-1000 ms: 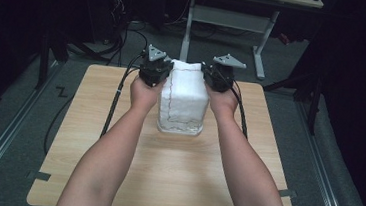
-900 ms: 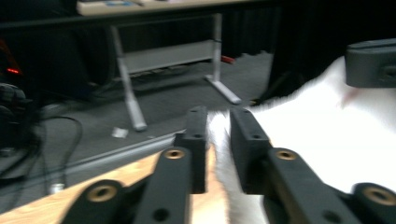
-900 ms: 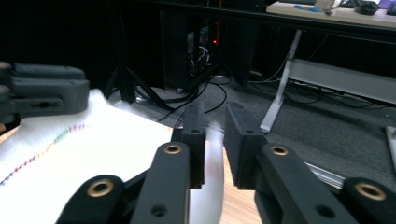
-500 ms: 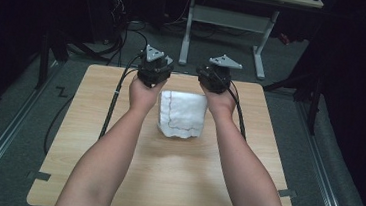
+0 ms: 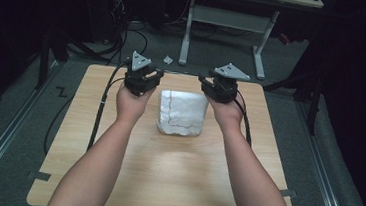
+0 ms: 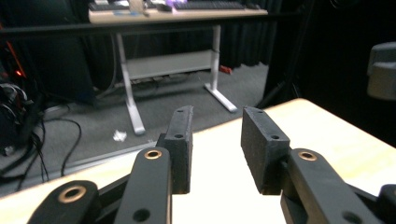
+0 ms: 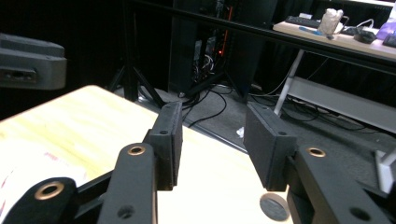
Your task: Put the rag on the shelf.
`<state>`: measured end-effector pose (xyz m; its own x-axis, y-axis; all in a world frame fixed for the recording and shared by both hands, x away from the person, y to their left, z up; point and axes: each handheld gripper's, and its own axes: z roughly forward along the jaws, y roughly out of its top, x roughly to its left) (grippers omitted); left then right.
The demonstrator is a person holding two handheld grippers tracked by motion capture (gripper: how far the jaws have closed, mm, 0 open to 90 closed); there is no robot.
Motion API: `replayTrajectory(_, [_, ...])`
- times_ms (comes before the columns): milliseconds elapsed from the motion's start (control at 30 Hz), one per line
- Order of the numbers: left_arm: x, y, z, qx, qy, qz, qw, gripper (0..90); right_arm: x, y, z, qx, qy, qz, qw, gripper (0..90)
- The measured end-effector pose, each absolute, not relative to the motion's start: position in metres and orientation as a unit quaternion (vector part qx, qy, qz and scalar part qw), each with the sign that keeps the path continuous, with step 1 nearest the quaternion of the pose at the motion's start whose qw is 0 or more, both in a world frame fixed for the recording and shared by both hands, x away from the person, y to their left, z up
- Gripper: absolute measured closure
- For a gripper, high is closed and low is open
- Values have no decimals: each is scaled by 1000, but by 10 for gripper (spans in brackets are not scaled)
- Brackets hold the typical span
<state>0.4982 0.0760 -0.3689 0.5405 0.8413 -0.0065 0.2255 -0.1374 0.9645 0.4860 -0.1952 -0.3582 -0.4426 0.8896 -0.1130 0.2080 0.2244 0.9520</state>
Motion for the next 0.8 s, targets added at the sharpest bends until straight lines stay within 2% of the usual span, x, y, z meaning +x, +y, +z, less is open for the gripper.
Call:
replayTrajectory(367, [445,107,-394,705,380,281,529,598,436,-215,-376,376,713,474,355,519])
replayTrajectory(433, [435,112,-403,707,384,262,533,593,429,-219,-381,378,715,472,352,509])
replayTrajectory(733, [390,133,-452,735,377,241,509,554,392,-233,-420,384,728,456,338,500])
replayTrajectory(800, [382,138,-464,746,379,229,498,549,382,-235,-438,387,738,444,329,496])
